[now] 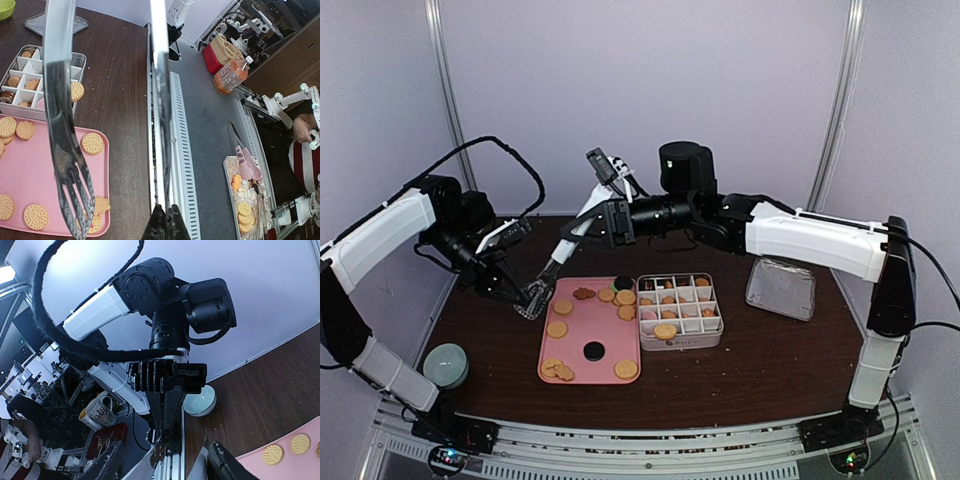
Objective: Pack the cookies
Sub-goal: Pass from the left arm to the right, then adjust the fake cookies in the empty pocket of the box.
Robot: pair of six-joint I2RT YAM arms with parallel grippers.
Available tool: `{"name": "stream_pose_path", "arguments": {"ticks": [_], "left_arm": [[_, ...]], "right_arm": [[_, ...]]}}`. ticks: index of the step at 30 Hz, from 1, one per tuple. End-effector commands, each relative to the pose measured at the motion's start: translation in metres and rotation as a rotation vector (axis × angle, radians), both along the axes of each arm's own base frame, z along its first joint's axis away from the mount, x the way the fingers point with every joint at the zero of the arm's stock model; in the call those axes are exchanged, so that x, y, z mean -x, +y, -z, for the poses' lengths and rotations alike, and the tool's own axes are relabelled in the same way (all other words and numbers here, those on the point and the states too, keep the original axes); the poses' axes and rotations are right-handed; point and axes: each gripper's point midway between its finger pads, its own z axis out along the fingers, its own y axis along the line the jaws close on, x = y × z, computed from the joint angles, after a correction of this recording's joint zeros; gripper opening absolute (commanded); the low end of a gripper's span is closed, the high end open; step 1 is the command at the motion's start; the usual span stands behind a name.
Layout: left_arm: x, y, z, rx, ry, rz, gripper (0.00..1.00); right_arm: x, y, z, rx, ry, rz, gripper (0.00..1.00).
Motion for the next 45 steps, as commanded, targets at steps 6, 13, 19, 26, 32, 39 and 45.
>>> {"name": "stream_pose_path", "arguments": {"ticks": [6,13,19,26,32,39,45], "left_arm": [[0.002,-0.004,-0.009,0.032,-0.044,0.035,0.0],[-0.007,-0.005,-0.005,0.003,-0.054,0.011,0.0],[-0.037,-0.001,0.01,-0.111,-0.14,-0.119,0.29],[-0.078,0.022,0.01,-0.274,-0.352,-0.344,0.65],[-0.079,0.036,-0.001,-0.289,-0.442,-0.401,0.7],[-0.075,0.035,0.015,-0.294,-0.381,-0.382,0.71],[-0.072,0.033,0.018,-0.284,-0.368,-0.368,0.71]], "right_arm": [[0.02,-0.004,-0.01,0.02,-0.003,-0.092,0.47],[0.013,-0.016,-0.007,0.035,-0.008,0.008,0.36],[-0.007,-0.033,0.002,0.099,-0.044,0.215,0.28],[-0.012,-0.073,0.038,0.303,-0.16,0.432,0.28],[-0.003,-0.12,0.072,0.466,-0.249,0.598,0.28],[0.011,-0.141,0.095,0.59,-0.326,0.661,0.28],[0.01,-0.145,0.093,0.633,-0.393,0.697,0.34]]}}
